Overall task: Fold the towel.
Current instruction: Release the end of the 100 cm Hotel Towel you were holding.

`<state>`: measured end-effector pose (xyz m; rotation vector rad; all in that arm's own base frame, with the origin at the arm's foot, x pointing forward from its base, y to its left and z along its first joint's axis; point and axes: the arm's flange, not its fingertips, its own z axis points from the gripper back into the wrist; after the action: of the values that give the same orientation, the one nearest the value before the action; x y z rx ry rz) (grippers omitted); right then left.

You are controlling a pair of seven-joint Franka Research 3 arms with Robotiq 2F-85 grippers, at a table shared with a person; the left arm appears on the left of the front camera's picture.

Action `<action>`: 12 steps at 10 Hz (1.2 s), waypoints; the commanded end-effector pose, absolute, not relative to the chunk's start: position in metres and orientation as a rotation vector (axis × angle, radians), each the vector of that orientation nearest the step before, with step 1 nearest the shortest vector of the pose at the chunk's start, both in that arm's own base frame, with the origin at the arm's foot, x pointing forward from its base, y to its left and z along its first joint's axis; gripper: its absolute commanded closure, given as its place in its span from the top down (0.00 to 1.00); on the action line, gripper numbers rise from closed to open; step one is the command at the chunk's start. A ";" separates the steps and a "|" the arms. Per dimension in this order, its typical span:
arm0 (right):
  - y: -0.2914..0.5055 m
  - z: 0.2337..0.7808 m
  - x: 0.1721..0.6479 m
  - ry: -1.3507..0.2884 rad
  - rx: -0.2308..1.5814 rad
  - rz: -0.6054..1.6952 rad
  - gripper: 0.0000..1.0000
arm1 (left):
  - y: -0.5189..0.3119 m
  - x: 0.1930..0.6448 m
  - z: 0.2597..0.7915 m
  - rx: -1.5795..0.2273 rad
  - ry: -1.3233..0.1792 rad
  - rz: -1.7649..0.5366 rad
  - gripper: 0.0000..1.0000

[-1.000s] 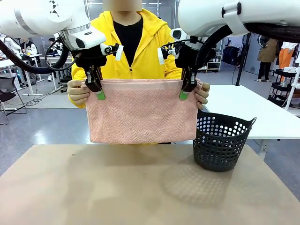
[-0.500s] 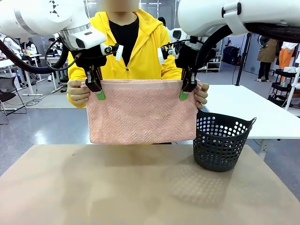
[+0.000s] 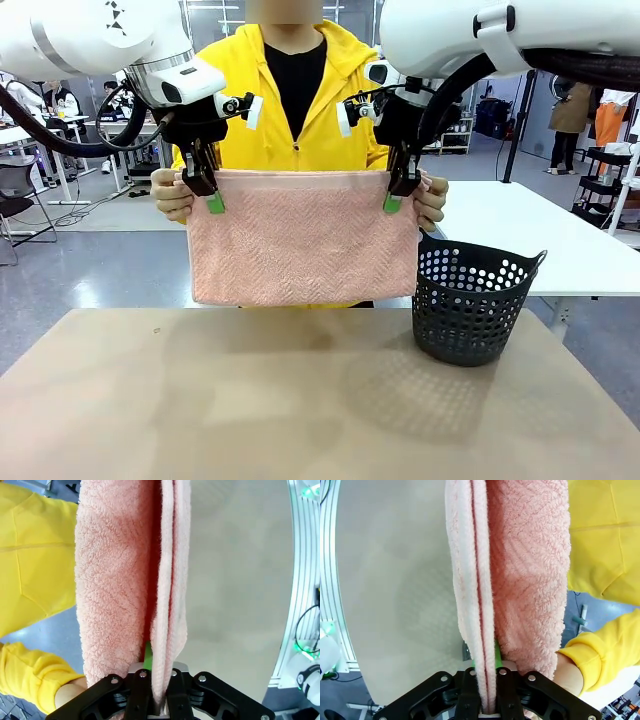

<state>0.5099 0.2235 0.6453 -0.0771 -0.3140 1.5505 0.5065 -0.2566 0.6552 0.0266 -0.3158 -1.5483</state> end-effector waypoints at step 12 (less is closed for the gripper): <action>0.104 0.763 0.404 -0.431 0.225 1.132 0.91 | -0.184 0.390 0.770 -0.070 -0.490 -1.163 0.94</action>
<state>0.4086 0.1105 0.7669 0.1994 -0.4240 1.2735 0.4047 -0.1978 0.7799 -0.0606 -0.4808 -1.2343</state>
